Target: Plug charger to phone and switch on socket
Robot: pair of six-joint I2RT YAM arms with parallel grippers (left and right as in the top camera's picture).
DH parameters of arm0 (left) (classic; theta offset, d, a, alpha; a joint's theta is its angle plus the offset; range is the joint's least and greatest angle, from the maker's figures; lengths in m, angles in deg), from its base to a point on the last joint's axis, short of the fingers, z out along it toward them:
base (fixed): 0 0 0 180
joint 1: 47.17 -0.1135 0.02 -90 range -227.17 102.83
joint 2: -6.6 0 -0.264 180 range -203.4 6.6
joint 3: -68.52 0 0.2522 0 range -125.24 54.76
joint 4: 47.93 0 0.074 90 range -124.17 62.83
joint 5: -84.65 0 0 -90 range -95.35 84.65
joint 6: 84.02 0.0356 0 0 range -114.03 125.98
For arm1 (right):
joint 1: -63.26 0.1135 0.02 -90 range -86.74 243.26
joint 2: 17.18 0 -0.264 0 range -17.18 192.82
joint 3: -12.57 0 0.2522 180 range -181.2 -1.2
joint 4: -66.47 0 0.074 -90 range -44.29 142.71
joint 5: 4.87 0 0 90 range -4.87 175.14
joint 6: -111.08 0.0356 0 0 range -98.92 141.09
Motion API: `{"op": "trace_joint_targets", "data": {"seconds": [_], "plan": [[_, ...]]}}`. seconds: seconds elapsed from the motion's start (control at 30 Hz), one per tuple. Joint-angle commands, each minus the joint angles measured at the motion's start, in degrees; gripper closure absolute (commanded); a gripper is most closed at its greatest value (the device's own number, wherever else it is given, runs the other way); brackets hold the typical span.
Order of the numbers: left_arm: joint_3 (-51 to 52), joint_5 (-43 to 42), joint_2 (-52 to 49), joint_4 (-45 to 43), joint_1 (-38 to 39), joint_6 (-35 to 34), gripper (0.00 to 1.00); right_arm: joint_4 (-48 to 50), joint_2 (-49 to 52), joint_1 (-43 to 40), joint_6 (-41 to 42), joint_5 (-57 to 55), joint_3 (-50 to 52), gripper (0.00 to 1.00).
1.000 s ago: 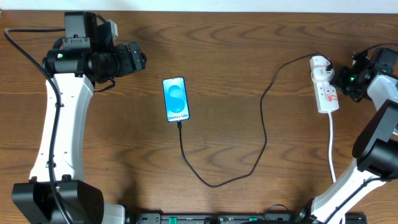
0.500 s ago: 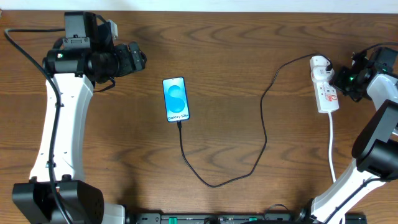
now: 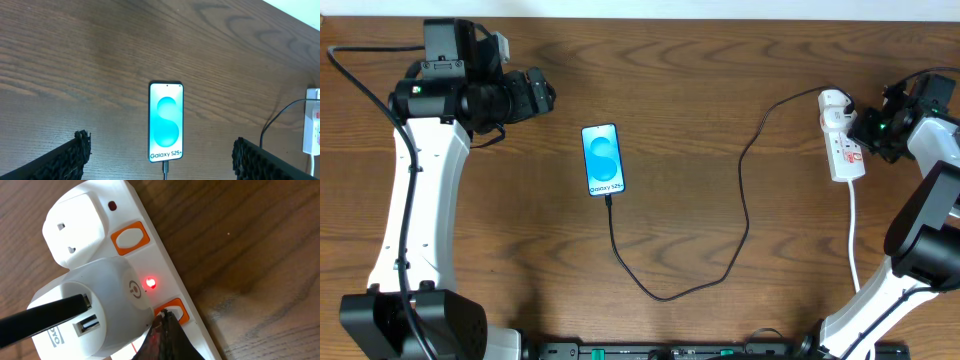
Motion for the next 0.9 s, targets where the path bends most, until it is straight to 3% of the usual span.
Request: {"op": "trace_joint_targets", "data": {"seconds": [0.0, 0.43, 0.67, 0.87], "plan": [[-0.7, 0.3, 1.0, 0.2, 0.0, 0.1, 0.08, -3.3, 1.0, 0.9, -0.6, 2.8, 0.5, 0.99], [-0.7, 0.4, 1.0, 0.2, 0.0, 0.1, 0.08, -9.9, -23.1, -4.3, -1.3, 5.2, -3.0, 0.99], [-0.7, 0.3, 1.0, 0.2, 0.0, 0.1, 0.08, -16.8, -36.5, -1.7, -5.0, 7.7, -3.0, 0.99], [-0.7, 0.3, 1.0, 0.2, 0.0, 0.0, 0.08, -24.2, -44.0, 2.9, -9.2, 7.7, -3.0, 0.92]]}}
